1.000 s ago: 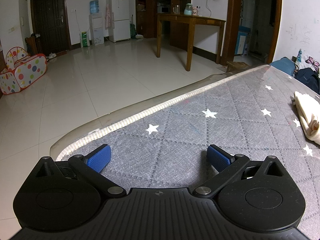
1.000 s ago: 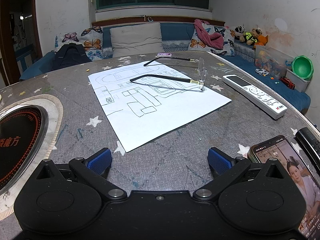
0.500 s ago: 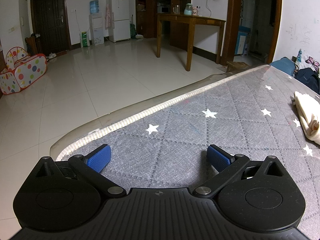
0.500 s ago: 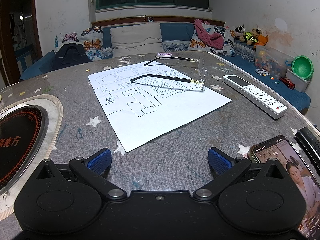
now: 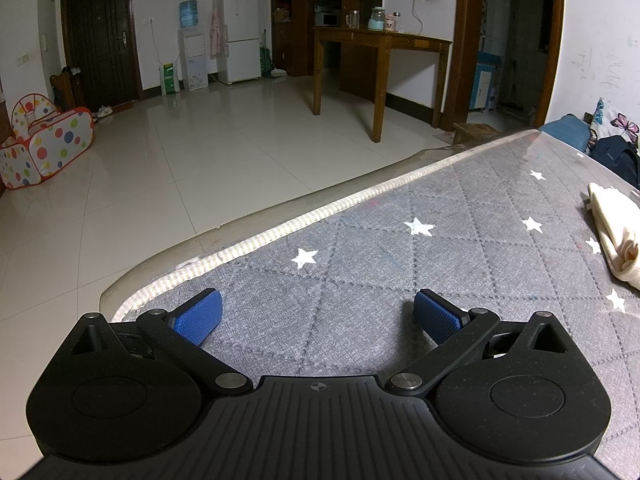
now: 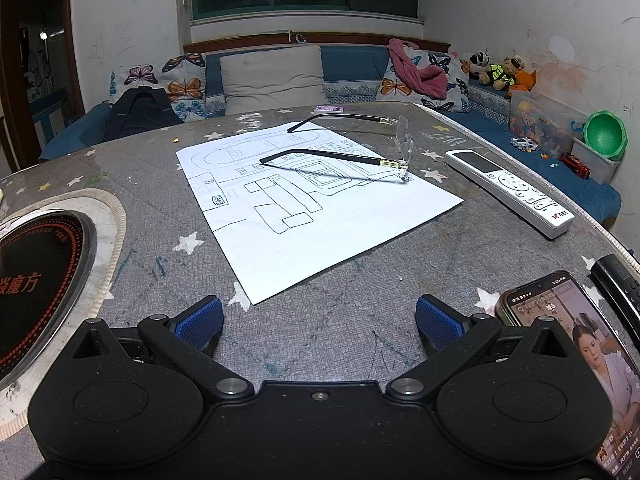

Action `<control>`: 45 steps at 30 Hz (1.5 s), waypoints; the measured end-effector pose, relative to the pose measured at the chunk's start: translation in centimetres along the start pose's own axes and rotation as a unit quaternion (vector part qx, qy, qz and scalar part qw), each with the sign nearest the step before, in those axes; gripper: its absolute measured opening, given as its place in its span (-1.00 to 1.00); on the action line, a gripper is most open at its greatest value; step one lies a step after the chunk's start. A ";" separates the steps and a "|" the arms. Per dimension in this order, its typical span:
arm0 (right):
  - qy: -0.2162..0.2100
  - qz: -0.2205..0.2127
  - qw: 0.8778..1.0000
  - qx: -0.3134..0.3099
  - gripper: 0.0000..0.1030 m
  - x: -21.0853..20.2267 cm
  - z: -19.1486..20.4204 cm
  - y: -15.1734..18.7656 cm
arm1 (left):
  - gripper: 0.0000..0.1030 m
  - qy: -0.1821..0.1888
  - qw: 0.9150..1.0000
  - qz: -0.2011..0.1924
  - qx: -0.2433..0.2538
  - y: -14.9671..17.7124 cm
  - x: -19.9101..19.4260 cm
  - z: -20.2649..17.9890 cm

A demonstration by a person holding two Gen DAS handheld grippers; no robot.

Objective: Fold clothes

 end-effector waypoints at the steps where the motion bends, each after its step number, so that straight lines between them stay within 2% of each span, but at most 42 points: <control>1: 0.000 0.000 1.000 0.000 1.00 0.0 0.0 0.0 | 1.00 0.000 1.000 0.000 0.000 0.0 0.0 0.0; 45: 0.000 0.000 1.000 0.000 1.00 0.1 0.3 0.1 | 1.00 0.000 1.000 0.000 0.000 0.0 0.0 0.0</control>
Point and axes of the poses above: each gripper's, at about its wrist camera, not at the fingertips, and x roughly the way its jaws point, z to its left, y to its underside, the point moved 10 cm from there along x, roughly the way its jaws point, and after that the axes turned 14 degrees about x, right-handed, at the moved point
